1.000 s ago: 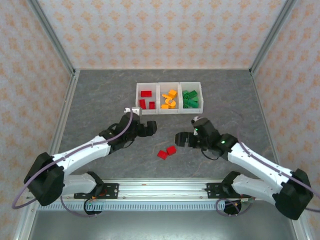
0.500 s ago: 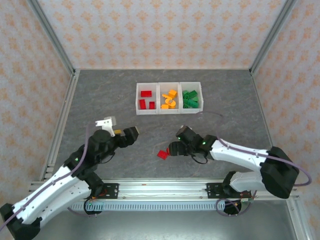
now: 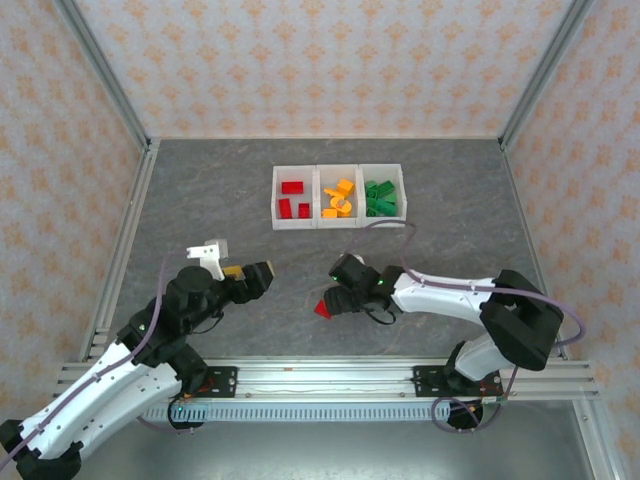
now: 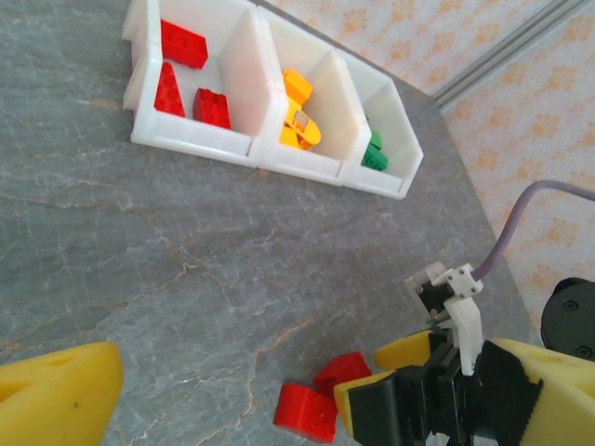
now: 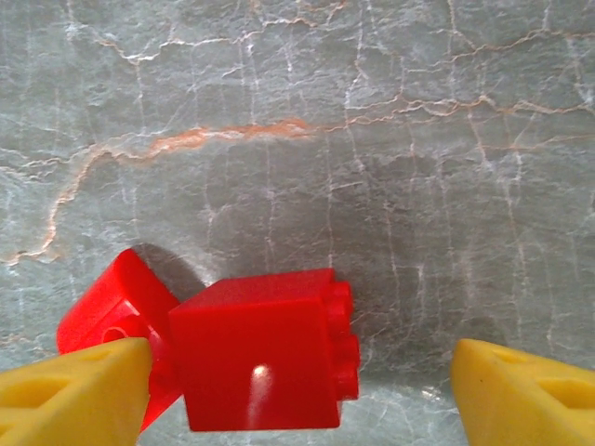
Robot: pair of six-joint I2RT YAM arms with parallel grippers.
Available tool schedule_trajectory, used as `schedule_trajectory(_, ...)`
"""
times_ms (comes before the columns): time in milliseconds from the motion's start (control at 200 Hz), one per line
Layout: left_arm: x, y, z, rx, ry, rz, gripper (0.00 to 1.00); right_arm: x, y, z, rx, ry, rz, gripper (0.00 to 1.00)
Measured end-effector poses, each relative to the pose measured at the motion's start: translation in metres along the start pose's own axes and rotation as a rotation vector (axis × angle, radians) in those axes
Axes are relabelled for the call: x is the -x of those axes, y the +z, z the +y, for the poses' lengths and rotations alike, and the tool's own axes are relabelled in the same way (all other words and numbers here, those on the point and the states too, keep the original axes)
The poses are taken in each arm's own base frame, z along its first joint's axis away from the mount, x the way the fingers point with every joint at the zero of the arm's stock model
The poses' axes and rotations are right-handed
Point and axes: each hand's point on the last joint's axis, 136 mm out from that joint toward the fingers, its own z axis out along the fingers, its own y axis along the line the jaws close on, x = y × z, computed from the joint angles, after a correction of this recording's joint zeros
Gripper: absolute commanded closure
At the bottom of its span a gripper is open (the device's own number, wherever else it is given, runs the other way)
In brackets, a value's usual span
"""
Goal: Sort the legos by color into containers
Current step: Pick up the lego from the bottom-center of the table.
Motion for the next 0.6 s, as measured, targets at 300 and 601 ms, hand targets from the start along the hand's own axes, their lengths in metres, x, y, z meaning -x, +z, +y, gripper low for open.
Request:
schedule_trajectory(300, -0.012, 0.011, 0.004, 0.026, 0.011, 0.063, 0.01, 0.006, 0.006, -0.008, -0.058, -0.007, -0.023, 0.31)
schedule_trajectory(601, -0.007, 0.008, 0.000, 0.055, 0.055, 0.087, 0.01, 0.008, 0.009, -0.019, -0.131, -0.028, -0.031, 0.49)
